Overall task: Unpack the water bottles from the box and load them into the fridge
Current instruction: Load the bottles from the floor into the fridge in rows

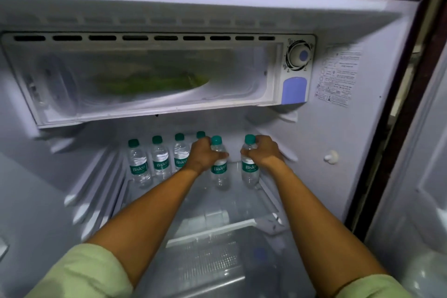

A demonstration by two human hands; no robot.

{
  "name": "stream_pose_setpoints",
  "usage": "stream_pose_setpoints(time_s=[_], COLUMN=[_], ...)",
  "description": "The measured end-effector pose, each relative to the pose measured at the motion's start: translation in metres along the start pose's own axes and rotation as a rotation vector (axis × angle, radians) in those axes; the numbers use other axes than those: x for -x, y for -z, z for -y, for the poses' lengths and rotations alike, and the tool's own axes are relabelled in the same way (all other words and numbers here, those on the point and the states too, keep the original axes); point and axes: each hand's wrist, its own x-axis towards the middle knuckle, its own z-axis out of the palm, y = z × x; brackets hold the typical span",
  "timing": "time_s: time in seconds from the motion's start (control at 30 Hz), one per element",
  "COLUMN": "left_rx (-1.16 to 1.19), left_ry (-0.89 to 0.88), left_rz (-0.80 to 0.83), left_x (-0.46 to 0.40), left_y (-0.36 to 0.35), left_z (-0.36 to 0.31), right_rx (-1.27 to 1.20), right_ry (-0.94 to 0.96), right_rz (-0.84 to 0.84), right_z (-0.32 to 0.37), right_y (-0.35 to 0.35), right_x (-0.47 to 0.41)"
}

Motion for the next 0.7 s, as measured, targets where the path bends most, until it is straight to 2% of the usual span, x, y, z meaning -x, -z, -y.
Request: stream_pose_setpoints(time_s=[0.23,0.43,0.7], left_rx=[0.035,0.067,0.075], left_ry=[-0.010,0.024,0.000], left_rz=[0.004,0.043,0.071], left_x=[0.027,0.050,0.068], left_y=[-0.006,-0.022,-0.031], left_z=[-0.012,-0.013,-0.015], right_rx=[0.125,0.065,0.069], right_ry=[0.011,0.056,-0.012], right_rz=[0.071,0.066,0.103], right_z=[0.002,-0.003,-0.011], right_y=[0.013,0.017,0.015], right_x=[0.027,0.047,0.063])
